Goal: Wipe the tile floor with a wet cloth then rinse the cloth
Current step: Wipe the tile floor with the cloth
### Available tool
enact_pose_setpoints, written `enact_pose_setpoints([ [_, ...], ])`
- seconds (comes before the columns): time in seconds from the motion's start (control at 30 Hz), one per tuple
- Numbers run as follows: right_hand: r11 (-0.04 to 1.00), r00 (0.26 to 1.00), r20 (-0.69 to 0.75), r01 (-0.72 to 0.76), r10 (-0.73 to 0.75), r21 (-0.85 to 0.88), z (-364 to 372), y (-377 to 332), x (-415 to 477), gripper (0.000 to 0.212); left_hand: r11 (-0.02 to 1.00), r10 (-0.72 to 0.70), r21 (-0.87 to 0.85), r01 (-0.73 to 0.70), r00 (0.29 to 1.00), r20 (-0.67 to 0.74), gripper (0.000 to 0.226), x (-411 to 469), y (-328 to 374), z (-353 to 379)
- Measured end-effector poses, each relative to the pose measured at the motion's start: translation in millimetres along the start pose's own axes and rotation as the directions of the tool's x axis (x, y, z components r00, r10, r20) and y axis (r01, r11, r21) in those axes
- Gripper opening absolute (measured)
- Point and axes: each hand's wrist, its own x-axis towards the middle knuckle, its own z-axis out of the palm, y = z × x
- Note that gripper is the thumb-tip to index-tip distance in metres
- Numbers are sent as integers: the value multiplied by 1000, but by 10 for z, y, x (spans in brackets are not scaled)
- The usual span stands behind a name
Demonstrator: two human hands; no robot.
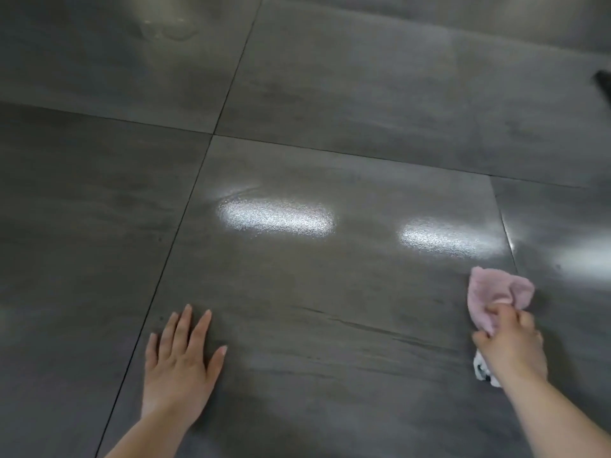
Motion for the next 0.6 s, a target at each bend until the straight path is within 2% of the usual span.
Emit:
enact_pose_setpoints([
  [0.07, 983, 1000, 16, -29, 26, 181, -82, -53, -84, 35, 996, -41, -79, 37, 998, -45, 60, 22, 60, -51],
  [0.1, 958, 999, 28, -35, 28, 284, -137, -93, -156, 30, 982, -72, -176, 70, 997, -6, 61, 39, 110, -142],
  [0.17, 897, 997, 57, -74, 54, 436, -255, -156, -301, 35, 913, -161, -371, 171, 985, 57, 60, 62, 186, -410],
  [0.2, 861, 993, 83, -116, 87, 495, -351, -208, -386, 40, 890, -179, -414, 193, 981, 74, 55, 48, 208, -548],
  [0.27, 775, 973, 162, -227, 163, 590, -632, -322, -590, 38, 905, -162, -383, 184, 983, 92, 45, -67, 259, -867],
  [0.4, 726, 948, 299, -278, 104, 628, -1414, -531, -1005, 24, 921, -172, -323, 218, 971, 167, 29, -415, 386, -1673],
  [0.5, 762, 932, 357, -275, 62, 586, -2082, -677, -1323, 25, 883, -250, -357, 306, 948, 195, 21, -686, 514, -2430],
  [0.6, 817, 916, 400, -258, 36, 516, -2735, -856, -1665, 25, 836, -263, -432, 338, 938, 225, 19, -890, 644, -3278],
])
